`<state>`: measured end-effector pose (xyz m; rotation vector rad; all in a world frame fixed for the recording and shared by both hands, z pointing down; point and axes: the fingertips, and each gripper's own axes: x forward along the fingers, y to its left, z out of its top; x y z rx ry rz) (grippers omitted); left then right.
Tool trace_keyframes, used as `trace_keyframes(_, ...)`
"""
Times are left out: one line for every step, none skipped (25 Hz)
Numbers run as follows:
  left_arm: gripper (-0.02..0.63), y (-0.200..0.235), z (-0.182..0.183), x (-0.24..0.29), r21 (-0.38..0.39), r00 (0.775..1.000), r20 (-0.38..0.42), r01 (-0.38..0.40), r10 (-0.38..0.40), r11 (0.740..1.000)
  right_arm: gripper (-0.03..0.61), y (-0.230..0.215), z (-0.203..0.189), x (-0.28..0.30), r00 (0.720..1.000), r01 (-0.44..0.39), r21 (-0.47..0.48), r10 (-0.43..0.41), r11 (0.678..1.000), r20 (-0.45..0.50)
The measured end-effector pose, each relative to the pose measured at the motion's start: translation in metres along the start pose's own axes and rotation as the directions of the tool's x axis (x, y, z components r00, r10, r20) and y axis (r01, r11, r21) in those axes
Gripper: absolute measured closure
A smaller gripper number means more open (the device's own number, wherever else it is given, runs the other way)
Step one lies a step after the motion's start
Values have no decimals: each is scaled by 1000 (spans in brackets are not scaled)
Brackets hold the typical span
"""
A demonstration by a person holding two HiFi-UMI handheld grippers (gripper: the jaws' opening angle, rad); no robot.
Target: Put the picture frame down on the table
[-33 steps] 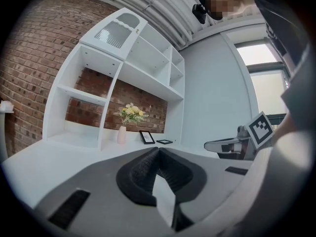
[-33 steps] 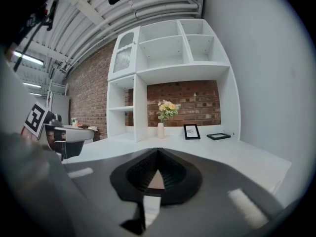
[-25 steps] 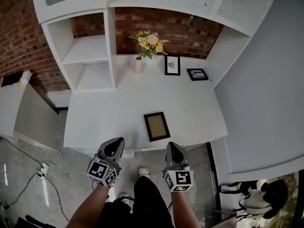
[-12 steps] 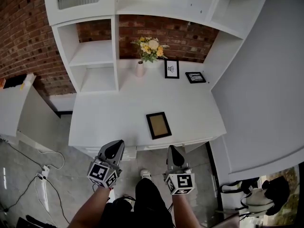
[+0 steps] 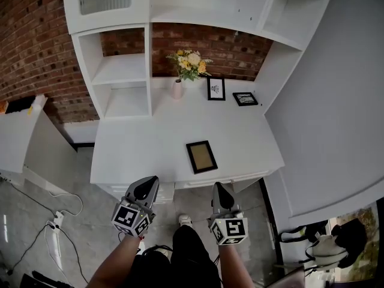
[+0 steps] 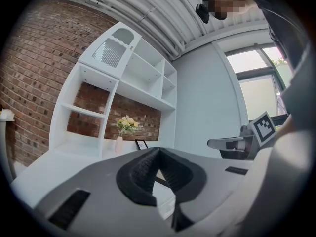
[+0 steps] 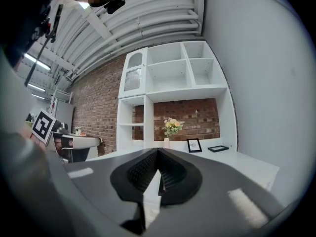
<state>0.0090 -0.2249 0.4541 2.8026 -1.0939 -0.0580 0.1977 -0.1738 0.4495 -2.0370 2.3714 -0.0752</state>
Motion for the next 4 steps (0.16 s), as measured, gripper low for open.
trace_keyframes(606, 1, 0, -1, -2, 1000, 1, 0, 0, 1000, 575, 1, 1, -1, 1000, 1, -1, -1, 1000, 3)
trace_keyframes(606, 2, 1, -3, -3, 1000, 2, -1, 1, 1000, 575, 2, 3, -2, 1000, 1, -2, -1, 1000, 5)
trace_keyframes(606, 2, 2, -4, -6, 1000, 3, -2, 2, 1000, 575, 4, 4, -3, 1000, 1, -2, -1, 1000, 7)
trace_keyframes(606, 3, 3, -6, -8, 1000, 3, -2, 2, 1000, 575, 6, 6, -4, 1000, 0, -3, 0, 1000, 9)
